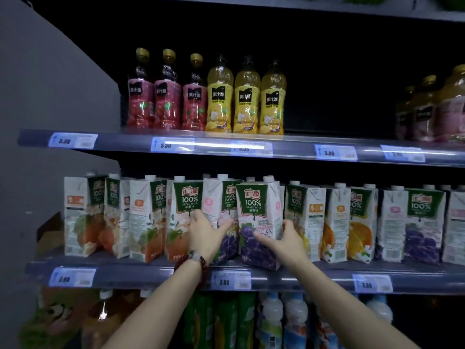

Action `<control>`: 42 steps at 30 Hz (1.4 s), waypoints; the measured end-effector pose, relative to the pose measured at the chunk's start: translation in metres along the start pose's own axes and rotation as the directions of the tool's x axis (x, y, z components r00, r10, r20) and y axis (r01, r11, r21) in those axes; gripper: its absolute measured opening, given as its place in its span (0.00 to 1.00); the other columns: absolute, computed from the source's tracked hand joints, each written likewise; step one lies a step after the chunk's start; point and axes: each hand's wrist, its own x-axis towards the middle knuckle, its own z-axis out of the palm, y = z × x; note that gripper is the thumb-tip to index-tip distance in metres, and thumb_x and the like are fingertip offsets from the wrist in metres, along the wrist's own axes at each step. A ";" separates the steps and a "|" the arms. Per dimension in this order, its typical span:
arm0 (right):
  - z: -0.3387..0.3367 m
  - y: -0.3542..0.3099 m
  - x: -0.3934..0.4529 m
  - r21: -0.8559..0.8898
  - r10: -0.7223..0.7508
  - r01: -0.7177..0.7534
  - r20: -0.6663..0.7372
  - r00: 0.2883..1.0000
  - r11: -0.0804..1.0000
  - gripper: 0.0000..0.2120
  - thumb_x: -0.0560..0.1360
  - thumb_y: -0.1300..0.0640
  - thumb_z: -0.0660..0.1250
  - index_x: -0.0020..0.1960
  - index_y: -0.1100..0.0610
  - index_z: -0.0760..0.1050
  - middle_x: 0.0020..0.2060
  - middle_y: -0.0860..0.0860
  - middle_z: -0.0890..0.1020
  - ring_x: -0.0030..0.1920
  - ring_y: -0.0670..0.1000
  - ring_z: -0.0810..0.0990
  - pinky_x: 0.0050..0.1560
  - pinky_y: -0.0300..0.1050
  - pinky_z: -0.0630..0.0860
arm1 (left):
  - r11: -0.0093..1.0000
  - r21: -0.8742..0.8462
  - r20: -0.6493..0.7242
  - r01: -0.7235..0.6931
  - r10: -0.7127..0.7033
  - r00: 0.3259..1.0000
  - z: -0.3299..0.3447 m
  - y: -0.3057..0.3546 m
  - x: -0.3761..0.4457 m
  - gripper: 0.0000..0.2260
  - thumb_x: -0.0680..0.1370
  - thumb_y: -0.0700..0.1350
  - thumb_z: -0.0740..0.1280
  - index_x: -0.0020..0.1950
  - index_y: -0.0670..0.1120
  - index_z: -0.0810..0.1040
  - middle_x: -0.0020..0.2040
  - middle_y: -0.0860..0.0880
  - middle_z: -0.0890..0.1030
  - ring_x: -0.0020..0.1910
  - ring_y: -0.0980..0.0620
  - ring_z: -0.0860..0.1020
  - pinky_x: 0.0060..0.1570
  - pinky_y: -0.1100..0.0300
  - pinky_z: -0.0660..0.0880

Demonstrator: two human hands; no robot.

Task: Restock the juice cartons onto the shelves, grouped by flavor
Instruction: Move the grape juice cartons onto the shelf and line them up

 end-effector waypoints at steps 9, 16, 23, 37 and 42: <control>0.004 -0.016 0.008 0.312 0.030 -0.028 -0.001 1.000 0.950 0.30 0.64 0.58 0.79 0.61 0.56 0.69 0.51 0.54 0.81 0.50 0.54 0.82 0.54 0.55 0.80 | 0.918 -0.313 0.102 0.245 -0.224 0.969 -0.002 0.011 0.010 0.21 0.68 0.46 0.77 0.54 0.45 0.71 0.49 0.45 0.80 0.43 0.49 0.81 0.37 0.58 0.79; -0.010 -0.019 0.000 0.293 -0.033 0.038 -0.023 0.999 0.955 0.30 0.63 0.59 0.80 0.60 0.58 0.70 0.50 0.53 0.81 0.46 0.52 0.83 0.40 0.40 0.78 | 0.784 -0.564 0.110 0.257 -0.237 0.965 -0.009 0.019 -0.003 0.17 0.67 0.41 0.78 0.47 0.49 0.72 0.49 0.46 0.81 0.46 0.46 0.82 0.49 0.47 0.81; -0.041 -0.013 -0.014 0.493 0.058 -0.046 -0.008 0.998 0.869 0.47 0.57 0.57 0.81 0.72 0.59 0.63 0.61 0.56 0.76 0.55 0.59 0.81 0.54 0.59 0.79 | 0.689 -0.680 0.254 0.251 -0.101 0.962 -0.021 0.032 -0.023 0.28 0.65 0.40 0.78 0.62 0.45 0.73 0.49 0.47 0.82 0.45 0.45 0.84 0.46 0.46 0.82; -0.155 0.063 -0.088 0.601 0.150 -0.104 -0.027 0.988 0.792 0.37 0.54 0.68 0.78 0.62 0.67 0.72 0.47 0.62 0.85 0.41 0.58 0.86 0.35 0.46 0.81 | 0.550 -0.724 0.479 0.416 -0.033 0.877 0.058 0.058 -0.112 0.20 0.66 0.34 0.77 0.55 0.41 0.77 0.51 0.40 0.84 0.46 0.41 0.84 0.44 0.49 0.82; -0.212 0.096 -0.095 0.572 0.122 -0.102 0.004 0.993 0.814 0.32 0.56 0.68 0.78 0.59 0.63 0.75 0.48 0.61 0.85 0.45 0.59 0.86 0.40 0.48 0.82 | 0.488 -0.697 0.584 0.525 -0.037 0.811 0.100 0.088 -0.140 0.22 0.66 0.35 0.76 0.58 0.40 0.76 0.47 0.40 0.85 0.41 0.43 0.85 0.33 0.55 0.81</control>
